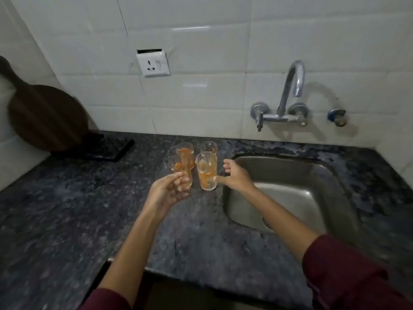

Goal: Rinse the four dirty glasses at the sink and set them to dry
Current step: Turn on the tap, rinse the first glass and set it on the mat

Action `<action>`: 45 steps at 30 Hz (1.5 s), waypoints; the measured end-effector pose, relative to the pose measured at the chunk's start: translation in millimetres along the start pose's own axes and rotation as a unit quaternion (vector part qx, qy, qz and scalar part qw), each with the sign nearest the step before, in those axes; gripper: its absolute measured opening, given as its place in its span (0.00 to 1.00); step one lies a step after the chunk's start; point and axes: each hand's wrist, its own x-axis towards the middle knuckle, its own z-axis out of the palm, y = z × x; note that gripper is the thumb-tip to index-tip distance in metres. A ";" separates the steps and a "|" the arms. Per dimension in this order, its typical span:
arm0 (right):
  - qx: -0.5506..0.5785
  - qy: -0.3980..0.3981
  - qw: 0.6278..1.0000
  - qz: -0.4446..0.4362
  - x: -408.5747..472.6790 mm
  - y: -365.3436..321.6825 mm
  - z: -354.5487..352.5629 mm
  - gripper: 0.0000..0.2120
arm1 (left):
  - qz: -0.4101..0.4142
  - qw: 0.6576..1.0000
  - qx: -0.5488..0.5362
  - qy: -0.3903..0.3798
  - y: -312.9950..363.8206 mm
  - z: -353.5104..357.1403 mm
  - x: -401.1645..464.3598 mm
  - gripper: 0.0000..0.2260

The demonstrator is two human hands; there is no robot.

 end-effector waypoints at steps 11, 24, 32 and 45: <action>-0.088 0.076 0.993 -0.031 65.3 -8.8 44.4 0.37 | 0.065 0.993 0.059 -0.074 46.0 15.8 106.0 0.07; 0.093 0.171 0.980 0.049 64.7 20.0 -85.2 0.38 | 0.043 0.886 0.306 -0.345 -12.1 146.6 146.8 0.27; 0.082 0.073 0.993 0.051 96.3 20.3 -141.7 0.27 | 0.111 0.898 0.391 -0.166 -23.5 178.5 173.1 0.21; -0.340 0.228 0.912 -0.005 168.7 24.1 -110.1 0.26 | 0.089 0.899 0.406 -0.142 -13.3 146.8 179.1 0.29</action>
